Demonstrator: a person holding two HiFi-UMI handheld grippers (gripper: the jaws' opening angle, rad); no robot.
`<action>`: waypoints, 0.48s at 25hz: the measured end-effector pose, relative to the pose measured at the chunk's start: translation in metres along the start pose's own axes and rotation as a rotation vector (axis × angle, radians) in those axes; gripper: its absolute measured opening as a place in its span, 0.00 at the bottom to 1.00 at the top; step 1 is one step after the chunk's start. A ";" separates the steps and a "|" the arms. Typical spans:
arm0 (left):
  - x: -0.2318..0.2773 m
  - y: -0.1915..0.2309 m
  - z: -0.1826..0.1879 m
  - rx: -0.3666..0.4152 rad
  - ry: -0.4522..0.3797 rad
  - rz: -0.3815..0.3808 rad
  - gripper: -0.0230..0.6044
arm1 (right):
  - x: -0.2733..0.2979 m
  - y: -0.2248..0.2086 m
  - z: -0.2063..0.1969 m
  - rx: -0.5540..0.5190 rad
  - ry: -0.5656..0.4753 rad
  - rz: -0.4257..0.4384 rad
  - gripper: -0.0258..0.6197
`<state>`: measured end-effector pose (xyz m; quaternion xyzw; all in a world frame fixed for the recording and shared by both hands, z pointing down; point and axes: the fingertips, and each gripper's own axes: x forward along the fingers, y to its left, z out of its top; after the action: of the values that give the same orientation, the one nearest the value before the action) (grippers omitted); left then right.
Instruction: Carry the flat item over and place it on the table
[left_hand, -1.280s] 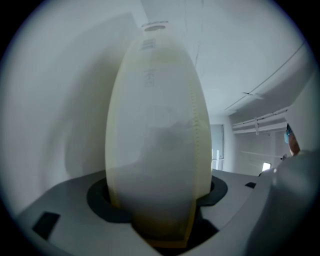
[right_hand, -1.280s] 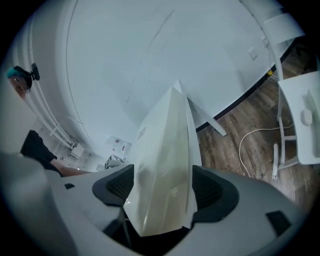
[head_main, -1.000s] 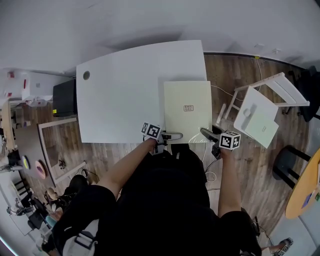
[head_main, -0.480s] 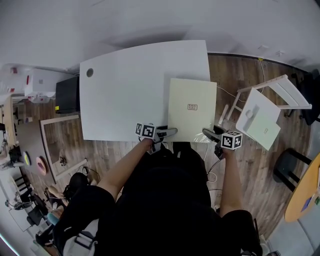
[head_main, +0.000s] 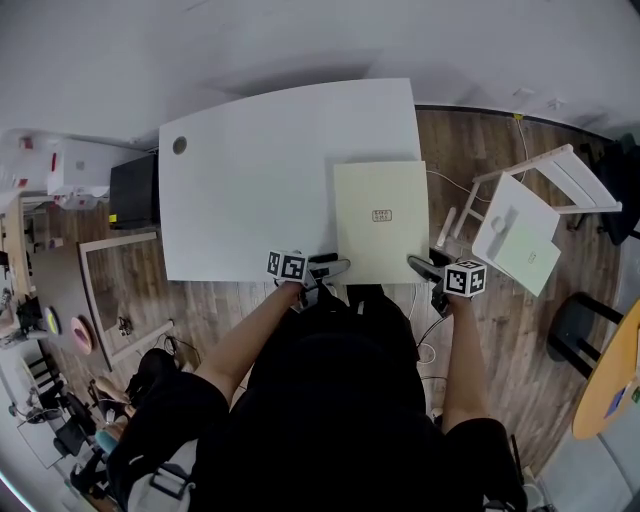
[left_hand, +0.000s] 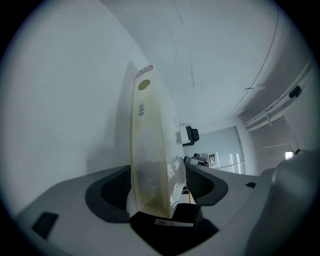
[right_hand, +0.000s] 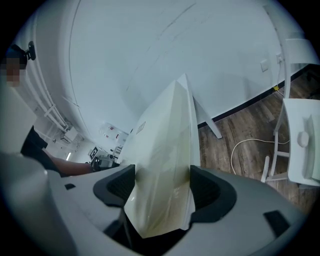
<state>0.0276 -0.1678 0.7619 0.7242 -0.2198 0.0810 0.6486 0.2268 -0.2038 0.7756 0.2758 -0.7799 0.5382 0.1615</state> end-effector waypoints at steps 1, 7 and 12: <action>-0.001 -0.001 0.002 0.003 -0.011 -0.003 0.57 | -0.001 0.000 -0.001 -0.008 -0.004 -0.006 0.57; -0.005 -0.019 0.015 0.061 -0.064 -0.035 0.57 | -0.016 0.010 0.008 -0.086 -0.050 -0.079 0.57; -0.013 -0.030 0.002 0.131 -0.014 -0.059 0.57 | -0.039 0.039 0.028 -0.145 -0.185 -0.088 0.57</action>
<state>0.0290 -0.1650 0.7293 0.7719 -0.1970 0.0711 0.6002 0.2355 -0.2092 0.7149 0.3459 -0.8155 0.4448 0.1320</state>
